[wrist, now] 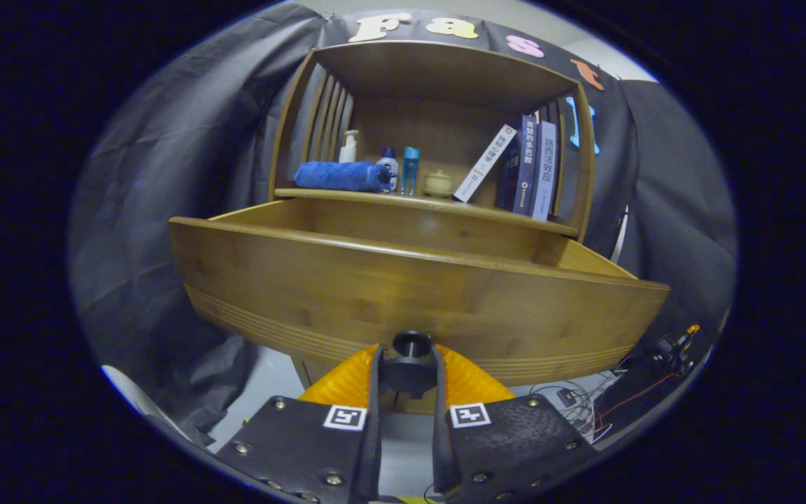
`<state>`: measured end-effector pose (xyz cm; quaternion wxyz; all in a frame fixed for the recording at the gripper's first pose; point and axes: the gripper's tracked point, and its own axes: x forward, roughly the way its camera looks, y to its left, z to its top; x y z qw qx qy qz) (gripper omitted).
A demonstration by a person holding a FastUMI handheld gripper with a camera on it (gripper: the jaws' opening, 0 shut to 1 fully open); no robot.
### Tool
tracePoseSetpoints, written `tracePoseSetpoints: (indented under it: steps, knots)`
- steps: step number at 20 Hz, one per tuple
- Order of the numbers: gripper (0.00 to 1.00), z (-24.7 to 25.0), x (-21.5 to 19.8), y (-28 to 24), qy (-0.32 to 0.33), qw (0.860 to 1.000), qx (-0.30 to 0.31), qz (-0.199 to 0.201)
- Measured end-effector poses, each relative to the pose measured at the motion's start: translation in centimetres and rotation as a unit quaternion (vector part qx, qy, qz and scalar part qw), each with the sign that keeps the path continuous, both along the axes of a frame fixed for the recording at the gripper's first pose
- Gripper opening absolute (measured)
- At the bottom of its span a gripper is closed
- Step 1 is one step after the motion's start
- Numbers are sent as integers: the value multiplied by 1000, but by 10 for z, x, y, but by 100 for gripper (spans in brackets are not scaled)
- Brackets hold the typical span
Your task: Pull open the drawer, take out the items inside it, and place them on the countertop above the cabinet.
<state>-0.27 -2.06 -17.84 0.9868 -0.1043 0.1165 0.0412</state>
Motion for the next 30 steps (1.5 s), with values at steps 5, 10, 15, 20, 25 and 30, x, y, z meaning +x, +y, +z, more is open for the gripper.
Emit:
tracePoseSetpoints:
  steps: [5, 10, 15, 20, 25, 30]
  knots:
    - [29, -4, -17, -3, 3, 1000, -14, 10]
    - [69, 7, -21, -5, -11, 1000, 0, -6]
    - [98, 40, -29, 1, -28, 999, 23, -17]
    - [98, 97, -24, 7, -61, 998, 32, -14]
    - [98, 132, 7, 6, -47, 998, 27, -18]
    - [98, 129, 48, 1, 7, 999, 40, -26]
